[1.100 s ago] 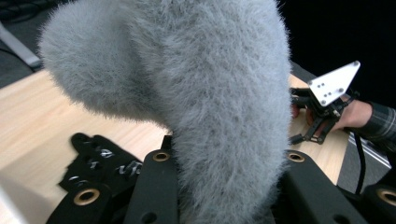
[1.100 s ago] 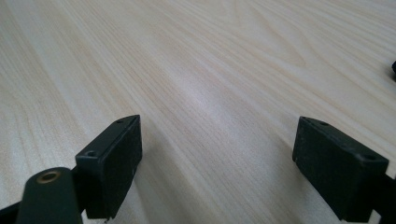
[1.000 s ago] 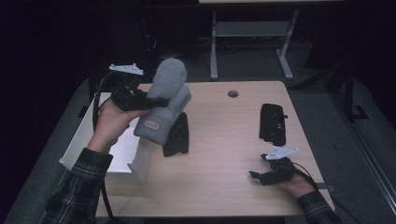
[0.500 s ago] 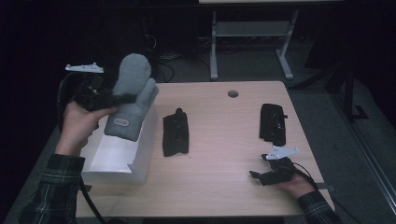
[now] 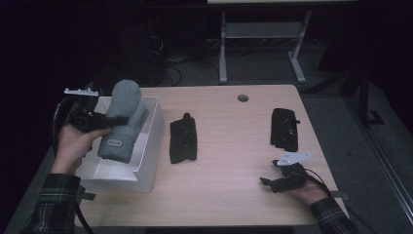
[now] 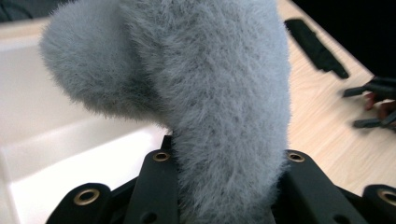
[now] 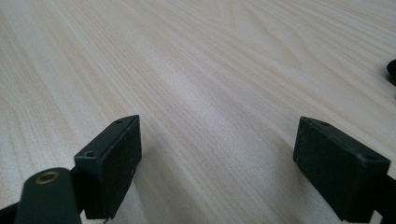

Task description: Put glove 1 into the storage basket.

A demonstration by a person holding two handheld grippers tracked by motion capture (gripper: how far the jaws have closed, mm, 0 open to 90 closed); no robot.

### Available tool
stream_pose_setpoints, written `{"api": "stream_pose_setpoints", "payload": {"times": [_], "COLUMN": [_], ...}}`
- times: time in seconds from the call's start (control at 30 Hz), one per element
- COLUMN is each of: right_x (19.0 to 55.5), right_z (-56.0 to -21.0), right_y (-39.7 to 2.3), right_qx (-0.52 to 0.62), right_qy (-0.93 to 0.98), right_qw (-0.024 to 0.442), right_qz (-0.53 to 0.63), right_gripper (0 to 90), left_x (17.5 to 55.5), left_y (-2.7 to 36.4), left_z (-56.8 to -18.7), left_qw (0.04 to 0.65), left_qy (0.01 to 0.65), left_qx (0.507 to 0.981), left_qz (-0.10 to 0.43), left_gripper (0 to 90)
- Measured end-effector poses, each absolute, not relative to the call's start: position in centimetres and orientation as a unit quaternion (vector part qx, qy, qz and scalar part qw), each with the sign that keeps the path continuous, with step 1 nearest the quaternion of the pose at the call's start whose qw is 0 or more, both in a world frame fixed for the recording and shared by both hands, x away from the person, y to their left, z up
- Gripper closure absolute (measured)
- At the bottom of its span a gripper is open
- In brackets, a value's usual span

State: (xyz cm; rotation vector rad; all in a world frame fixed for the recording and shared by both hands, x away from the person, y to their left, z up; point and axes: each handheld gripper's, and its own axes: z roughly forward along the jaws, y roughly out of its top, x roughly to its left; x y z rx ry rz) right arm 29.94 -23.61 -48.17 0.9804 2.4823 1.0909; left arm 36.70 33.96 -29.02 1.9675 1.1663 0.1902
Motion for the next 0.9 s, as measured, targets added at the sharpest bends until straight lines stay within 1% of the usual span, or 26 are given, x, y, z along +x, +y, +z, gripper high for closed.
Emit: {"api": "stream_pose_setpoints", "payload": {"times": [0.03, 0.1, 0.27, 0.33, 0.37, 0.4, 0.53, 0.73, 0.77, 0.8, 0.87, 0.9], "right_x": [29.9, 29.9, 29.9, 29.9, 29.9, 29.9, 29.9, 29.9, 29.9, 29.9, 30.0, 29.9], "right_z": [-48.2, -48.2, -48.2, -48.2, -48.2, -48.2, -48.2, -48.2, -48.2, -48.2, -48.2, -48.2], "right_y": [-23.6, -23.6, -23.6, -23.6, -23.6, -23.6, -23.6, -23.6, -23.6, -23.6, -23.6, -23.6], "right_qx": [0.337, 0.337, 0.337, 0.337, 0.337, 0.337, 0.337, 0.336, 0.337, 0.336, 0.336, 0.336], "right_qy": [0.854, 0.854, 0.854, 0.854, 0.854, 0.854, 0.854, 0.854, 0.854, 0.855, 0.855, 0.855], "right_qw": [0.129, 0.129, 0.128, 0.128, 0.128, 0.128, 0.129, 0.128, 0.128, 0.128, 0.128, 0.128], "right_qz": [0.375, 0.375, 0.375, 0.375, 0.375, 0.375, 0.375, 0.375, 0.375, 0.374, 0.375, 0.374], "right_gripper": [15.1, 15.1, 14.9, 14.9, 14.9, 14.9, 14.9, 14.9, 14.9, 14.9, 14.9, 14.9], "left_x": [36.7, 37.3, 38.1, 38.4, 38.7, 38.7, 39.5, 40.2, 40.3, 40.5, 40.6, 40.6], "left_y": [34.0, 34.4, 35.3, 35.4, 35.4, 35.4, 35.4, 35.6, 35.6, 35.8, 35.9, 36.1], "left_z": [-29.0, -30.6, -33.6, -34.9, -36.2, -36.2, -38.9, -40.9, -41.3, -41.8, -42.1, -42.3], "left_qw": [0.411, 0.394, 0.382, 0.369, 0.358, 0.358, 0.327, 0.292, 0.285, 0.281, 0.282, 0.288], "left_qy": [0.463, 0.472, 0.492, 0.497, 0.5, 0.5, 0.511, 0.515, 0.517, 0.52, 0.521, 0.519], "left_qx": [0.782, 0.786, 0.78, 0.784, 0.788, 0.788, 0.794, 0.805, 0.806, 0.806, 0.805, 0.803], "left_qz": [0.076, 0.069, 0.051, 0.045, 0.04, 0.04, 0.029, 0.032, 0.038, 0.039, 0.039, 0.043], "left_gripper": [69.6, 69.6, 69.6, 69.5, 69.4, 69.4, 69.1, 67.6, 66.6, 63.7, 62.2, 59.5]}}
